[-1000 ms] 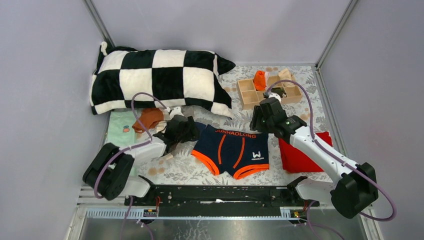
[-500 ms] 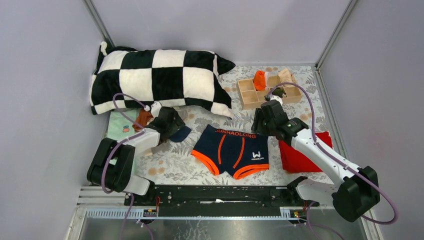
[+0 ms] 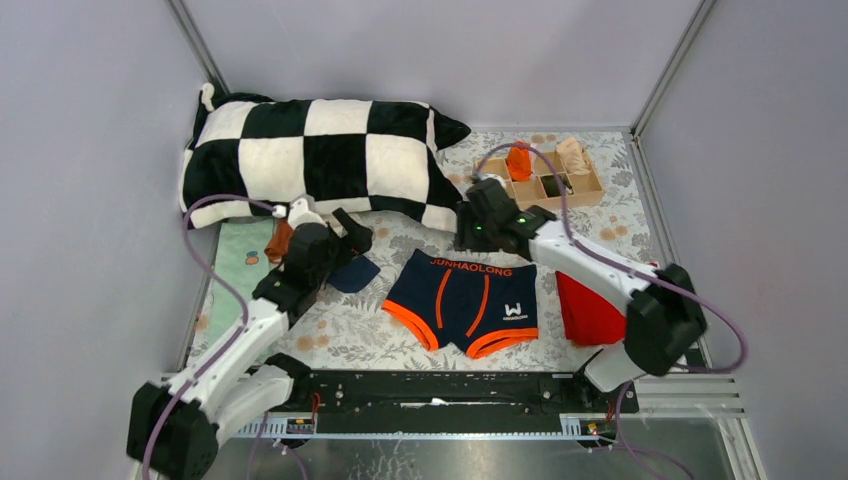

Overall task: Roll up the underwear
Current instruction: Flatten out the underwear at the center of the board, then fold the underwear at the center of the board.

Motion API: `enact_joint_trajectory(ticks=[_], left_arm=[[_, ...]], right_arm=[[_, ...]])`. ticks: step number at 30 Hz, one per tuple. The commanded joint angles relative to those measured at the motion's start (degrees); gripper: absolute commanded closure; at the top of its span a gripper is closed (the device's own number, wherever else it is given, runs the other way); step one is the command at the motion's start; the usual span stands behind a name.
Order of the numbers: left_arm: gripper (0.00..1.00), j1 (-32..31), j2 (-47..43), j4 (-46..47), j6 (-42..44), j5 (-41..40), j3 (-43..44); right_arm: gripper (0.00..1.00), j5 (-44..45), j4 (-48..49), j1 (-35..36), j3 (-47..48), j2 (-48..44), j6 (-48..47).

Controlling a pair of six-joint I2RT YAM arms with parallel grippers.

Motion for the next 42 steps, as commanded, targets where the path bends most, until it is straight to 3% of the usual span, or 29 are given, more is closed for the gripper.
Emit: enact_joint_trajectory(ticks=[1, 6, 16, 22, 34, 38, 42], left_arm=[[0.01, -0.1, -6.8, 0.0, -0.6, 5.6, -7.6], [0.03, -1.2, -8.0, 7.6, -2.1, 16.8, -15.7], [0.07, -2.7, -4.2, 14.2, 0.0, 19.4, -18.9], [0.18, -3.5, 1.3, 19.5, 2.0, 22.6, -19.1], [0.21, -8.0, 11.1, 25.7, 1.6, 21.4, -19.7], [0.31, -8.6, 13.6, 27.6, 1.5, 21.7, -19.7], [0.43, -9.1, 14.4, 28.1, 1.6, 22.2, -19.6]], right_arm=[[0.46, -1.2, 3.2, 4.7, 9.4, 10.0, 1.8], [0.49, 0.3, 0.2, 8.7, 20.9, 24.2, 2.7], [0.52, 5.3, -7.8, 10.6, 34.4, 38.5, 4.8], [0.53, 8.0, -10.3, 10.7, 37.1, 41.6, 4.4], [0.70, 7.9, -12.3, 10.8, 38.1, 44.4, 3.5], [0.84, 8.2, -11.9, 10.8, 37.7, 43.7, 3.1], [0.91, 8.3, -9.2, 10.8, 35.5, 41.6, 3.0]])
